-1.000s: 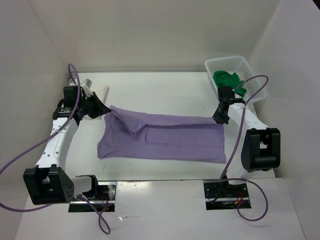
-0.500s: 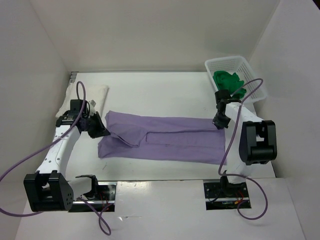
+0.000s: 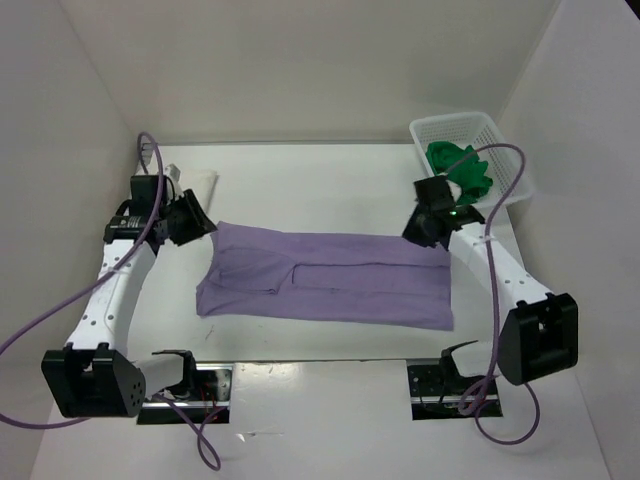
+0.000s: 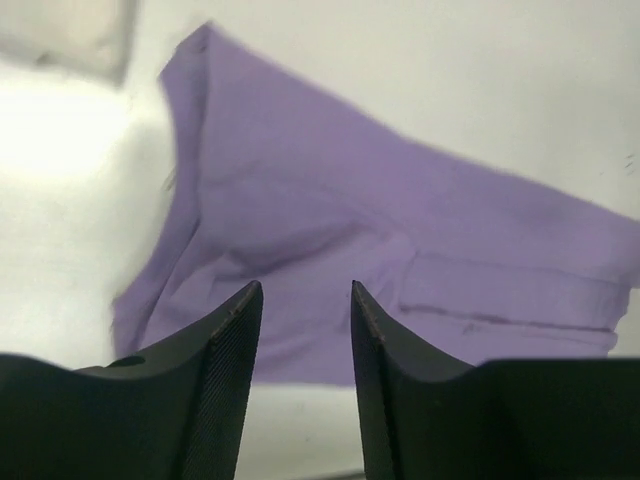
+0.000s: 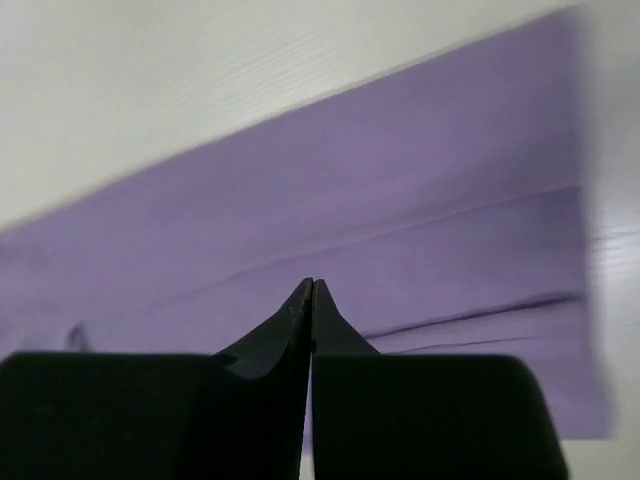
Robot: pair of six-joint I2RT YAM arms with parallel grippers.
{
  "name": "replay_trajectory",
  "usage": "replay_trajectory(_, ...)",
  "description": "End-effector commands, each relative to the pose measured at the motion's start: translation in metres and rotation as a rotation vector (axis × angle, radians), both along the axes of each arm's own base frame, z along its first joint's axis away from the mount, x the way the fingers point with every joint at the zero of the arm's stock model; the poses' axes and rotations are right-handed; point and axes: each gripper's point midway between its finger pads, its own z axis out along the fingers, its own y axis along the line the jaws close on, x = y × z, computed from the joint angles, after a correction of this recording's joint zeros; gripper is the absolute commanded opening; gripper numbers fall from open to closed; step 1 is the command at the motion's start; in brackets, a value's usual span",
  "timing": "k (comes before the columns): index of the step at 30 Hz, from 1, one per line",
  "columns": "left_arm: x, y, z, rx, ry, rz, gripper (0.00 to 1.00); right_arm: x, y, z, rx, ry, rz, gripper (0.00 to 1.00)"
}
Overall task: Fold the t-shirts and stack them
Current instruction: Fold the other side of the tshirt into a rectangle
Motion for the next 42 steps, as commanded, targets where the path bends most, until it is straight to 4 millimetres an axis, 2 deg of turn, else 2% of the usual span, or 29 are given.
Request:
replay_trajectory(1, 0.034, -0.033, -0.017, -0.113, -0.067, -0.086, 0.48, -0.024, 0.108, -0.008, 0.255, 0.036, 0.229, 0.0)
replay_trajectory(2, 0.04, -0.039, -0.023, -0.124, -0.073, -0.093, 0.47, -0.029, 0.132, -0.008, 0.302, 0.04, 0.272, 0.0)
replay_trajectory(3, 0.047, -0.041, -0.037, -0.117, -0.053, -0.081, 0.47, -0.028, 0.159, -0.005, 0.362, 0.019, 0.299, 0.0)
replay_trajectory(4, 0.059, -0.041, -0.041, -0.102, -0.073, -0.062, 0.47, -0.034, 0.178, -0.009, 0.383, 0.033, 0.338, 0.0)
replay_trajectory(5, 0.061, -0.045, -0.048, -0.102, -0.059, -0.072, 0.46, -0.044, 0.21, -0.013, 0.391, 0.055, 0.405, 0.0)
replay_trajectory(6, 0.069, -0.048, -0.061, -0.123, -0.034, -0.063, 0.46, -0.048, 0.23, -0.013, 0.423, 0.057, 0.434, 0.12)
replay_trajectory(7, 0.072, -0.048, -0.068, -0.123, -0.023, -0.062, 0.46, -0.048, 0.247, -0.01, 0.436, 0.05, 0.462, 0.18)
replay_trajectory(8, 0.075, -0.048, -0.074, -0.13, -0.01, -0.054, 0.46, -0.053, 0.261, -0.024, 0.436, 0.085, 0.484, 0.24)
replay_trajectory(9, 0.082, -0.049, -0.082, -0.13, -0.002, -0.053, 0.45, -0.061, 0.282, -0.025, 0.457, 0.084, 0.517, 0.34)
replay_trajectory(10, 0.084, -0.051, -0.086, -0.151, 0.008, -0.043, 0.45, -0.063, 0.297, -0.022, 0.481, 0.085, 0.538, 0.39)
replay_trajectory(11, 0.083, -0.048, -0.1, -0.163, 0.04, -0.038, 0.45, -0.066, 0.307, -0.034, 0.477, 0.106, 0.543, 0.43)
replay_trajectory(12, 0.086, -0.049, -0.103, -0.171, 0.044, -0.029, 0.45, -0.073, 0.323, -0.033, 0.497, 0.106, 0.564, 0.46)
replay_trajectory(13, 0.088, -0.045, -0.109, -0.178, 0.057, -0.01, 0.44, -0.074, 0.333, -0.032, 0.509, 0.104, 0.573, 0.48)
replay_trajectory(14, 0.086, -0.045, -0.117, -0.178, 0.069, -0.009, 0.44, -0.076, 0.34, -0.048, 0.498, 0.132, 0.571, 0.48)
replay_trajectory(15, 0.086, -0.037, -0.123, -0.194, 0.084, 0.02, 0.44, -0.08, 0.352, -0.047, 0.51, 0.143, 0.588, 0.49)
replay_trajectory(17, 0.086, -0.031, -0.137, -0.209, 0.11, 0.044, 0.43, -0.083, 0.36, -0.066, 0.492, 0.18, 0.584, 0.49)
replay_trajectory(19, 0.087, -0.027, -0.144, -0.217, 0.123, 0.051, 0.43, -0.081, 0.371, -0.066, 0.509, 0.168, 0.59, 0.49)
replay_trajectory(24, 0.085, -0.025, -0.149, -0.208, 0.127, 0.06, 0.43, -0.073, 0.382, -0.078, 0.509, 0.177, 0.581, 0.46)
replay_trajectory(28, 0.084, -0.027, -0.15, -0.215, 0.128, 0.054, 0.42, -0.069, 0.375, -0.087, 0.458, 0.179, 0.547, 0.4)
replay_trajectory(32, 0.083, -0.027, -0.154, -0.215, 0.138, 0.055, 0.4, -0.061, 0.378, -0.086, 0.438, 0.163, 0.544, 0.32)
replay_trajectory(34, 0.083, -0.025, -0.158, -0.208, 0.147, 0.062, 0.39, -0.064, 0.374, -0.096, 0.406, 0.194, 0.544, 0.25)
replay_trajectory(36, 0.083, -0.024, -0.159, -0.195, 0.145, 0.061, 0.39, -0.062, 0.374, -0.094, 0.397, 0.185, 0.547, 0.15)
replay_trajectory(39, 0.089, -0.022, -0.156, -0.188, 0.133, 0.066, 0.39, -0.065, 0.365, -0.089, 0.361, 0.187, 0.565, 0.1)
replay_trajectory(41, 0.088, -0.022, -0.164, -0.188, 0.155, 0.068, 0.39, -0.075, 0.354, -0.089, 0.331, 0.218, 0.589, 0.07)
replay_trajectory(42, 0.091, -0.022, -0.16, -0.188, 0.144, 0.067, 0.39, -0.077, 0.351, -0.089, 0.33, 0.22, 0.589, 0.06)
